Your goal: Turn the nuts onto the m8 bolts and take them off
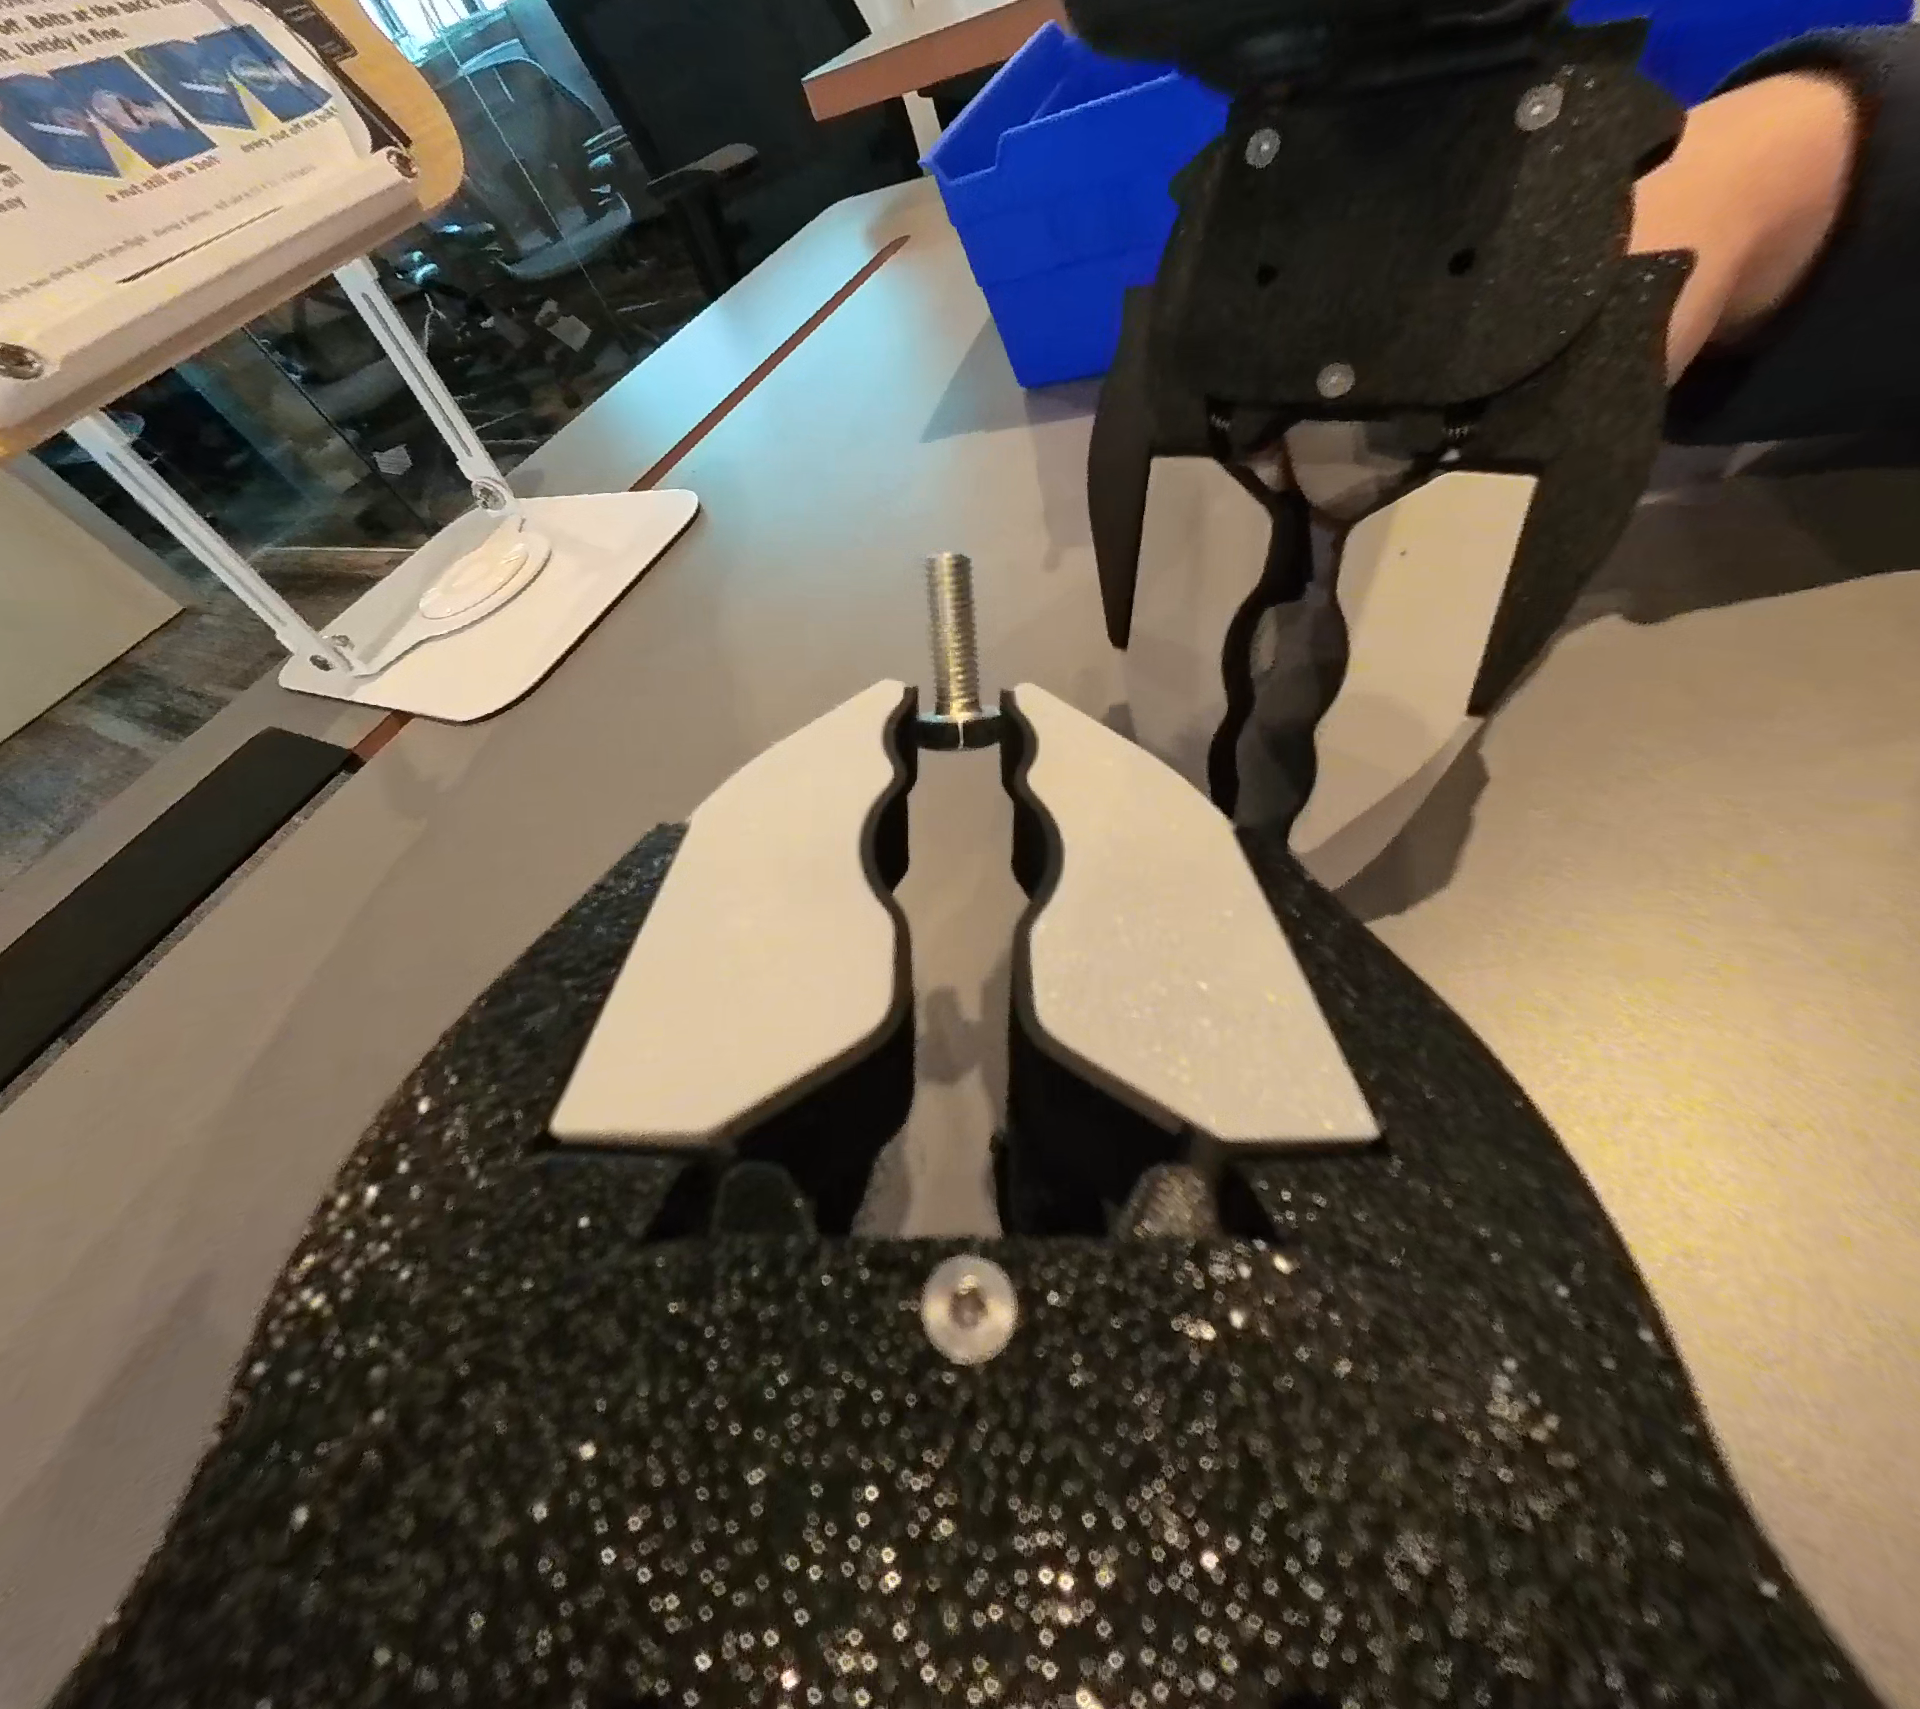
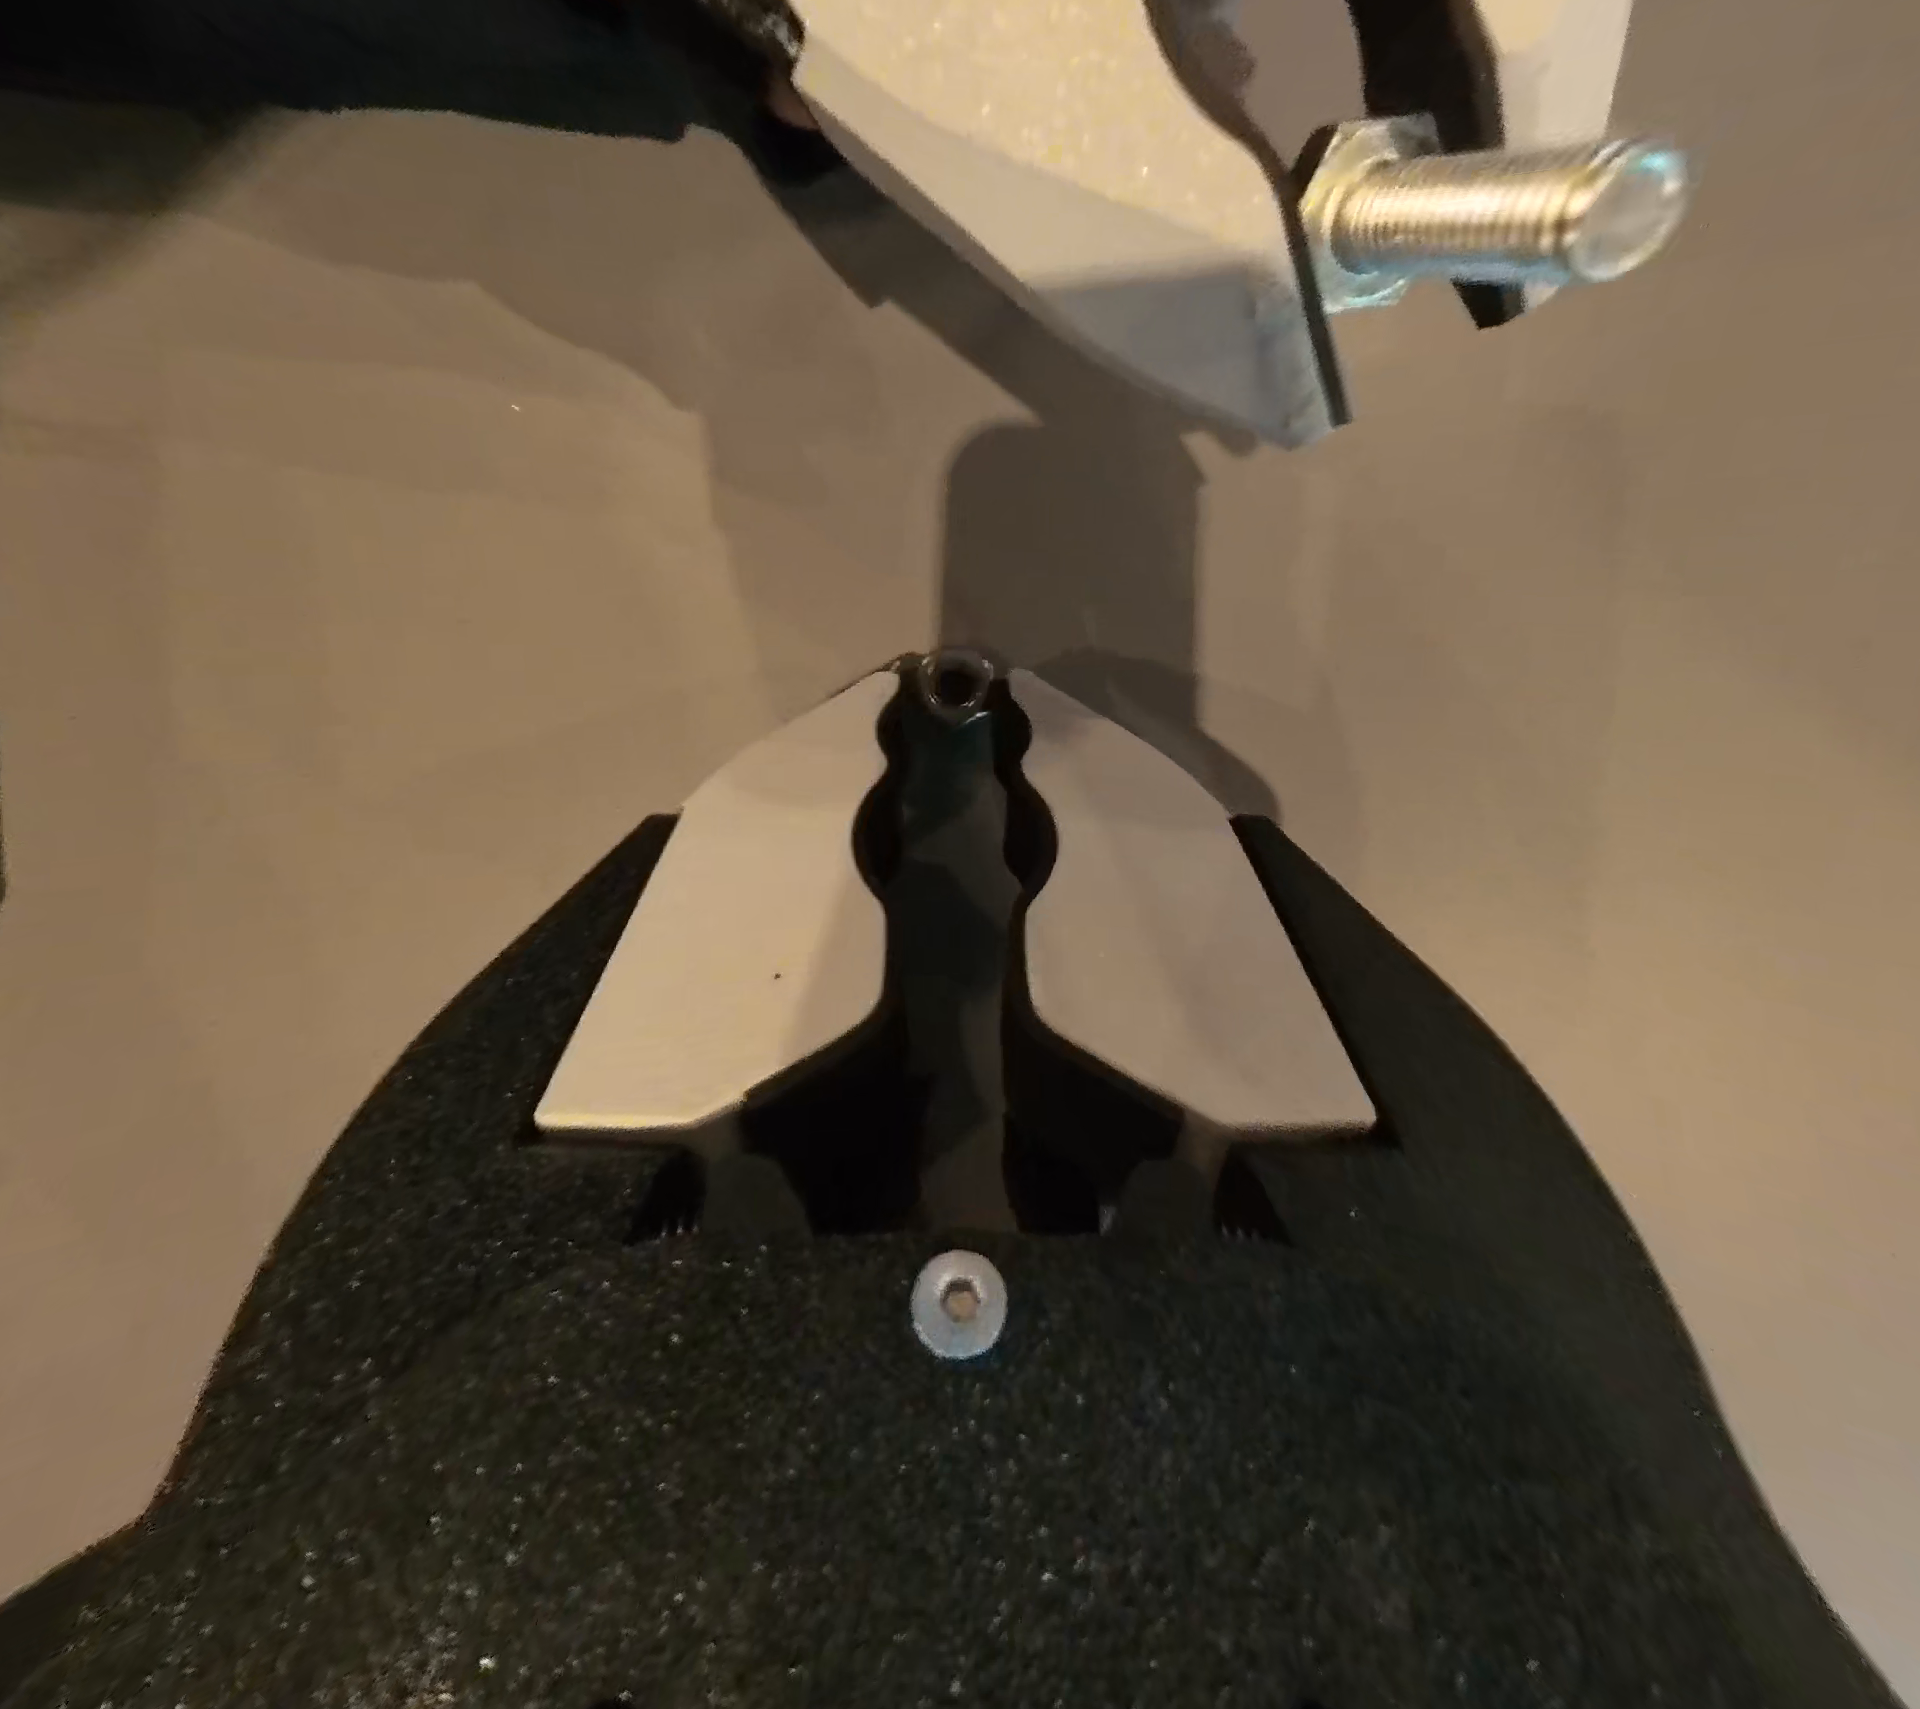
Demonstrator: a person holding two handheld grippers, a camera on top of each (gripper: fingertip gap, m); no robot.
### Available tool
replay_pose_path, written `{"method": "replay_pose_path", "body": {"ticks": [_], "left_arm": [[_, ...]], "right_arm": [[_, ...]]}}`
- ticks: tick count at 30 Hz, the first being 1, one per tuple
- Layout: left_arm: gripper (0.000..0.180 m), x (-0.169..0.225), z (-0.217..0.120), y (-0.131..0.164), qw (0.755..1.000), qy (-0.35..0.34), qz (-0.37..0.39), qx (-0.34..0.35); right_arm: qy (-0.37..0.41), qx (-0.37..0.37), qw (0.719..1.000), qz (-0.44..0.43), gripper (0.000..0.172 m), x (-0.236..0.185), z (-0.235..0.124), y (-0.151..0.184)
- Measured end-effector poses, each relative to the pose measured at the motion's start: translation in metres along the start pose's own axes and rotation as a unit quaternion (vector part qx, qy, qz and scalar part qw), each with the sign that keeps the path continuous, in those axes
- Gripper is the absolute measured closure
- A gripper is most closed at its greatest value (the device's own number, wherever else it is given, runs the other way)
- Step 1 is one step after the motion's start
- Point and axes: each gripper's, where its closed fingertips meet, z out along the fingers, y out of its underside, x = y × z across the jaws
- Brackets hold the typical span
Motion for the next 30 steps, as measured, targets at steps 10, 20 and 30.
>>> {"method": "replay_pose_path", "body": {"ticks": [10,20,30], "left_arm": [[0.166,0.048,0.001,-0.003,0.983,0.179,-0.044,-0.013],[0.166,0.068,-0.008,-0.015,0.960,0.265,-0.083,0.035],[0.166,0.075,-0.008,-0.014,0.959,0.274,-0.058,0.034]], "right_arm": [[0.009,0.304,0.952,-0.028,0.158,0.011,-0.097,-0.048],[-0.053,0.292,0.953,-0.058,0.158,-0.011,-0.086,-0.049],[-0.085,0.284,0.954,-0.052,0.158,-0.017,-0.084,-0.043]]}}
